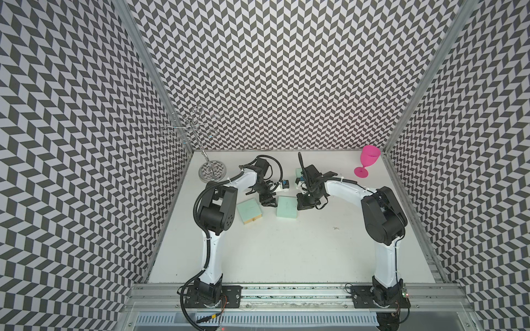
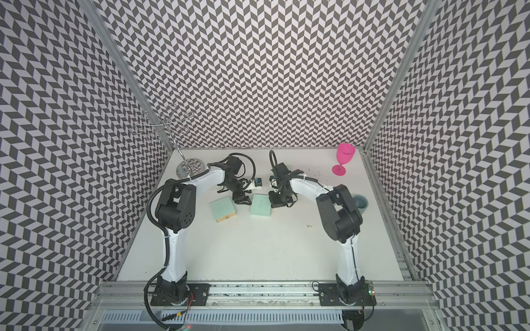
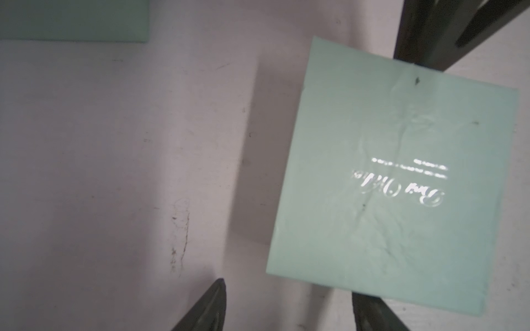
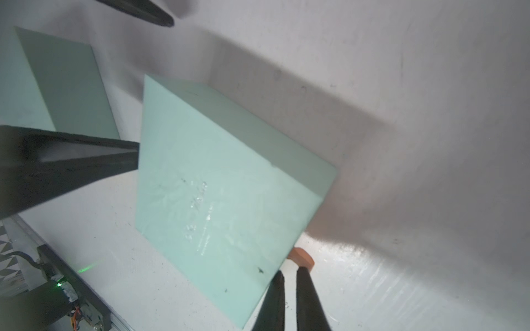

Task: Place the earrings into the drawer-style jewelry box
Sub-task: Close the drawer of the jewelry box, then move the jewelry box to the center of the board.

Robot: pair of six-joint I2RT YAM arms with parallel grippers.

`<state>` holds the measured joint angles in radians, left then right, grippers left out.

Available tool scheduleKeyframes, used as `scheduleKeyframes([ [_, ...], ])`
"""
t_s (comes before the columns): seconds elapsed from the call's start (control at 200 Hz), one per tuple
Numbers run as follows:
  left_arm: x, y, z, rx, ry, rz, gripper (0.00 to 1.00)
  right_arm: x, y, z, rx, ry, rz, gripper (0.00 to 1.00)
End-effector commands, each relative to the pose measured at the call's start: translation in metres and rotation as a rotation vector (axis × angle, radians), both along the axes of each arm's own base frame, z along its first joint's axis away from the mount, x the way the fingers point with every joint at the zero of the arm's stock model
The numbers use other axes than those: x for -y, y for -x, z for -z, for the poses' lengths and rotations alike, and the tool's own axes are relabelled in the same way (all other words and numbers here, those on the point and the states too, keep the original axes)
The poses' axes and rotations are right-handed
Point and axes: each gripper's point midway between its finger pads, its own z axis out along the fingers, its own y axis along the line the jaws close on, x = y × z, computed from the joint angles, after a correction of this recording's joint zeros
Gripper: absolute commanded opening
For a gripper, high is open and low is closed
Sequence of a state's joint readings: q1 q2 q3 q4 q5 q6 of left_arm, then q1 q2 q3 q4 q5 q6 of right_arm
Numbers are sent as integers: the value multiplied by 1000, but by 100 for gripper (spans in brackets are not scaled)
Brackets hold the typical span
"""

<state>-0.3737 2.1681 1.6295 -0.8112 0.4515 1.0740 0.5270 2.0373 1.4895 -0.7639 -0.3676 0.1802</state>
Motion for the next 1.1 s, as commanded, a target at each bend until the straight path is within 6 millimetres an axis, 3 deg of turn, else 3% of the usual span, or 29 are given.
scheduleKeyframes([
  [0.0, 21, -1, -7, -4, 55, 20, 71, -14, -4, -3, 10, -57, -10, 12],
  [0.17, 12, -17, -24, 48, 75, -33, 79, 8, -11, -11, 76, 41, 44, 15],
  [0.295, -5, -42, -68, 141, 122, -88, 86, 22, -18, -33, 149, 89, 69, 16],
  [0.446, -27, -61, -128, 262, 172, -126, 91, 24, -17, -65, 209, 79, 53, 16],
  [0.576, -48, -66, -160, 309, 197, -180, 91, 8, -1, -80, 196, 39, -39, 15],
  [0.751, -80, -57, -157, 251, 204, -280, 91, -26, 47, -60, 97, 40, -239, 14],
  [0.846, -96, -51, -150, 218, 203, -340, 91, -41, 62, -44, 66, 36, -303, 14],
  [1.092, -134, -38, -134, 160, 200, -463, 91, -63, 66, -12, 10, 42, -370, 14],
])
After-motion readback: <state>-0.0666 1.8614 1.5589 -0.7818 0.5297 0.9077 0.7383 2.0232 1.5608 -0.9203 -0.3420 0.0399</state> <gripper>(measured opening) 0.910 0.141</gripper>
